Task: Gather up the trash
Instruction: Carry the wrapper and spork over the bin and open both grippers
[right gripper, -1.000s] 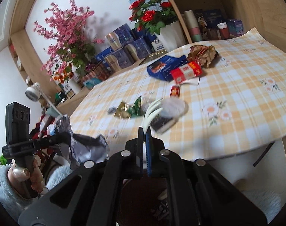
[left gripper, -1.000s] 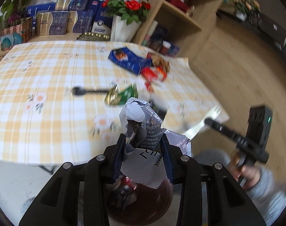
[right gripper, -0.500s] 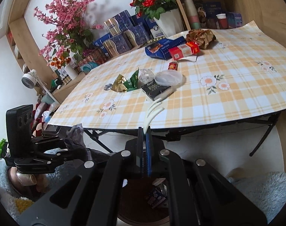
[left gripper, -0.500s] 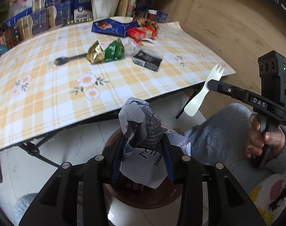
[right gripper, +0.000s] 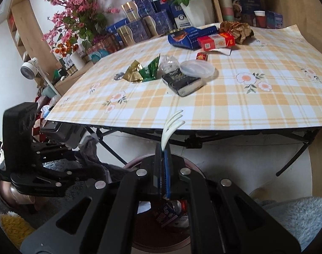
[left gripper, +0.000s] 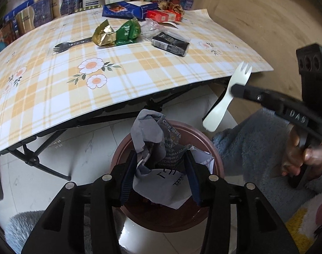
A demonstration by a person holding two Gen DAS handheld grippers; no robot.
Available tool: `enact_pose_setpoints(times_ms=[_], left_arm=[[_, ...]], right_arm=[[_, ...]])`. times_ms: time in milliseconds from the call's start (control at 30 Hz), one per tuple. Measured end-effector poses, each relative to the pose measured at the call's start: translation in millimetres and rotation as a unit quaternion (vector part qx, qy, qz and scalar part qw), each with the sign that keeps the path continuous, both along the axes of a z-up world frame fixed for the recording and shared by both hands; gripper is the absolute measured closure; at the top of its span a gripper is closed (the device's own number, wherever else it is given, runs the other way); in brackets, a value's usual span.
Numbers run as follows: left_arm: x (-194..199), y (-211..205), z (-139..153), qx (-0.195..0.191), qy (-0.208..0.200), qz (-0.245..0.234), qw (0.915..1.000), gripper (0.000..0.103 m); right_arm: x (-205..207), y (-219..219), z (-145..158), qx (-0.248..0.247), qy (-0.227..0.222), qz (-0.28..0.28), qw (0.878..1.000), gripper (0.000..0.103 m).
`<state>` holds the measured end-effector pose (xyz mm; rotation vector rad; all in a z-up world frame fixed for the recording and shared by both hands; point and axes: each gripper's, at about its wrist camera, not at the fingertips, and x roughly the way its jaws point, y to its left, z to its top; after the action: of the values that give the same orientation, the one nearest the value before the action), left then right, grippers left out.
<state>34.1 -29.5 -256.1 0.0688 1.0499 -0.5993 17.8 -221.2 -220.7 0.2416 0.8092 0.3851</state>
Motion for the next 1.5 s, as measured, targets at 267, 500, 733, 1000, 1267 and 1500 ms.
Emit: enact_pose_setpoints(times_ms=[267,500,733,1000,1267,1500], left_arm=[[1,16,14,-0.047,-0.020,0.031,0.9982,0.018],[2,44,33,-0.061,-0.074,0.120,0.9881,0.009],[1,64,45,-0.067,-0.113,0.184,0.9741,0.007],[3,83,42,-0.093,-0.096,0.219,0.9666,0.006],[3,87,41,-0.096,-0.090,0.229,0.9645,0.006],[4,88,40,-0.094,-0.089,0.229,0.9649,0.006]], right_arm=[[3,3,-5,-0.003,0.008,0.003,1.000,0.096],[4,14,-9,-0.021,0.015,0.020,0.999,0.096],[6,33,-20,-0.045,0.035,0.053,0.997,0.096],[5,53,-32,-0.066,0.058,0.098,0.991,0.096],[5,62,-42,-0.087,0.081,0.111,0.987,0.096],[6,59,-40,-0.087,0.074,0.092,0.989,0.035]])
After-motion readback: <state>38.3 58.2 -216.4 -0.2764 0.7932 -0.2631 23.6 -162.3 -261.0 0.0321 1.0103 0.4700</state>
